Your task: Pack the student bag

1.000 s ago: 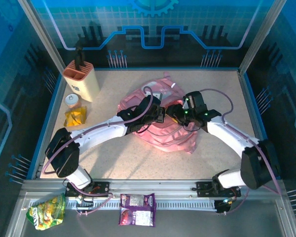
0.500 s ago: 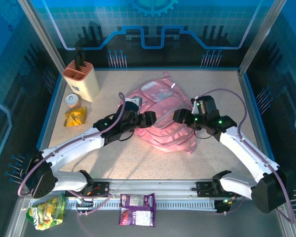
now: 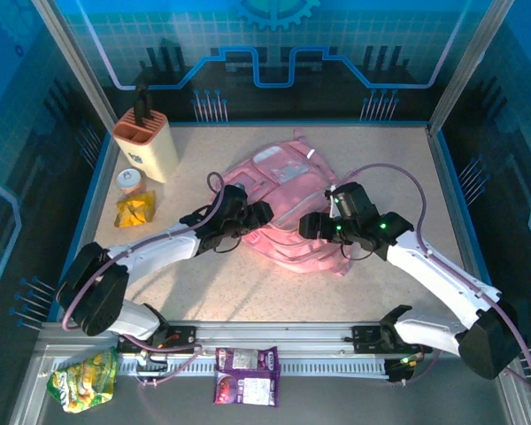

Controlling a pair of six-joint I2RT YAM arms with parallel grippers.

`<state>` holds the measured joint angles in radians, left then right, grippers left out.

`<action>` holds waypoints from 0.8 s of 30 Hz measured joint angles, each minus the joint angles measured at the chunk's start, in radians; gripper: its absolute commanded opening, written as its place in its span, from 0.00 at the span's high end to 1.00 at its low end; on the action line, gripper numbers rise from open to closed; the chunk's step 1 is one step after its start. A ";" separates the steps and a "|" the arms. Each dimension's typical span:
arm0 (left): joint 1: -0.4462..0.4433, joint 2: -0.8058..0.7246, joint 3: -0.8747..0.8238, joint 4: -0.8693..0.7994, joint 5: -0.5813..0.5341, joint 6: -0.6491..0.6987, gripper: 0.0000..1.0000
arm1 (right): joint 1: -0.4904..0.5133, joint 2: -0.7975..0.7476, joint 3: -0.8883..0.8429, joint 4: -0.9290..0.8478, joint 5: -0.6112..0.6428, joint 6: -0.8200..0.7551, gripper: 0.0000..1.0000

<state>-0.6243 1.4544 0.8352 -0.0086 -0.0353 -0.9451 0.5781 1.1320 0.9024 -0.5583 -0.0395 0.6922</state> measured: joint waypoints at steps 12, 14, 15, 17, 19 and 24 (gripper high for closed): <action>-0.070 0.121 0.043 0.159 0.059 -0.131 0.53 | -0.013 -0.001 0.001 -0.034 0.023 -0.056 0.26; -0.111 0.154 0.078 0.189 0.072 -0.151 0.51 | -0.047 -0.001 0.004 -0.044 0.021 -0.071 0.26; -0.131 0.169 0.096 0.212 0.085 -0.156 0.50 | -0.064 -0.001 0.009 -0.060 0.026 -0.081 0.27; -0.160 0.183 0.124 0.247 0.109 -0.164 0.48 | -0.083 -0.001 0.022 -0.088 0.042 -0.096 0.29; -0.174 0.177 0.133 0.276 0.116 -0.164 0.45 | -0.084 -0.002 0.031 -0.104 0.064 -0.104 0.32; -0.164 0.127 0.131 0.209 0.065 -0.148 0.43 | -0.040 -0.003 0.030 -0.109 0.132 -0.053 0.41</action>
<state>-0.7887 1.5814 0.9661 0.2005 0.0299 -1.0927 0.5381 1.1286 0.9321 -0.6670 0.0929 0.6395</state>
